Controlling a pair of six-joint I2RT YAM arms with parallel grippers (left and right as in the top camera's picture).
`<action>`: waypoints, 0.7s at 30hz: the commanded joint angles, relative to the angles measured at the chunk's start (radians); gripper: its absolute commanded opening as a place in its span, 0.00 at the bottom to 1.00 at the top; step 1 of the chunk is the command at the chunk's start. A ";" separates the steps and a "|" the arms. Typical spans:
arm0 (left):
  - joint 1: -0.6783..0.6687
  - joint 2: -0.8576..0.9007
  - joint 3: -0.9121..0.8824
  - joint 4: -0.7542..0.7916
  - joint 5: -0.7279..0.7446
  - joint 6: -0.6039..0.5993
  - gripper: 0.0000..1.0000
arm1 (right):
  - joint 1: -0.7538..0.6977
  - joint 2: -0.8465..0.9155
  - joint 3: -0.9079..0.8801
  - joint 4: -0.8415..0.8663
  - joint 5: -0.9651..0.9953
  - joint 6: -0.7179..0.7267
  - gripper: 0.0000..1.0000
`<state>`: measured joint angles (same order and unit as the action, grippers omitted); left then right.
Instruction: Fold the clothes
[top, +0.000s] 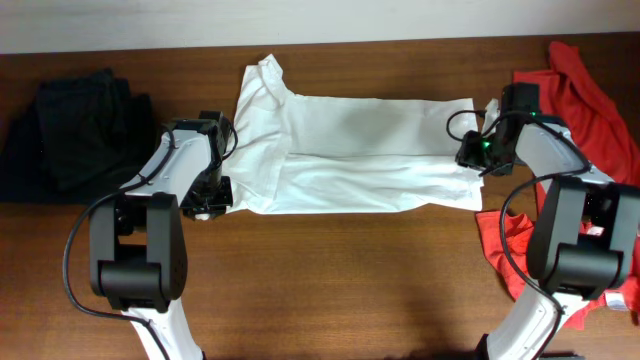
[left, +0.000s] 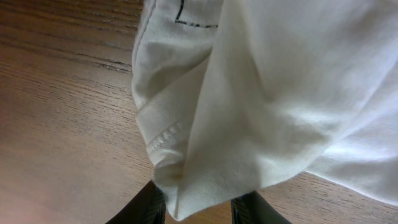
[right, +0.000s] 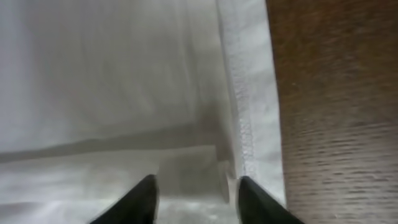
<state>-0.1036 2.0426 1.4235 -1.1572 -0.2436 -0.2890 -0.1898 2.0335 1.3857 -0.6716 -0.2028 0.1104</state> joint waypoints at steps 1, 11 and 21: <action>0.003 0.006 -0.005 0.005 -0.007 -0.014 0.34 | 0.007 0.022 0.003 0.005 -0.015 0.011 0.39; 0.003 0.006 -0.005 0.009 -0.007 -0.014 0.34 | -0.002 0.012 0.093 0.024 -0.015 0.056 0.04; 0.003 0.006 -0.005 0.013 -0.007 -0.014 0.34 | -0.016 0.008 0.334 -0.138 0.050 0.055 0.75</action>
<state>-0.1036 2.0426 1.4235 -1.1465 -0.2436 -0.2890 -0.1986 2.0499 1.7039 -0.7616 -0.1932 0.1616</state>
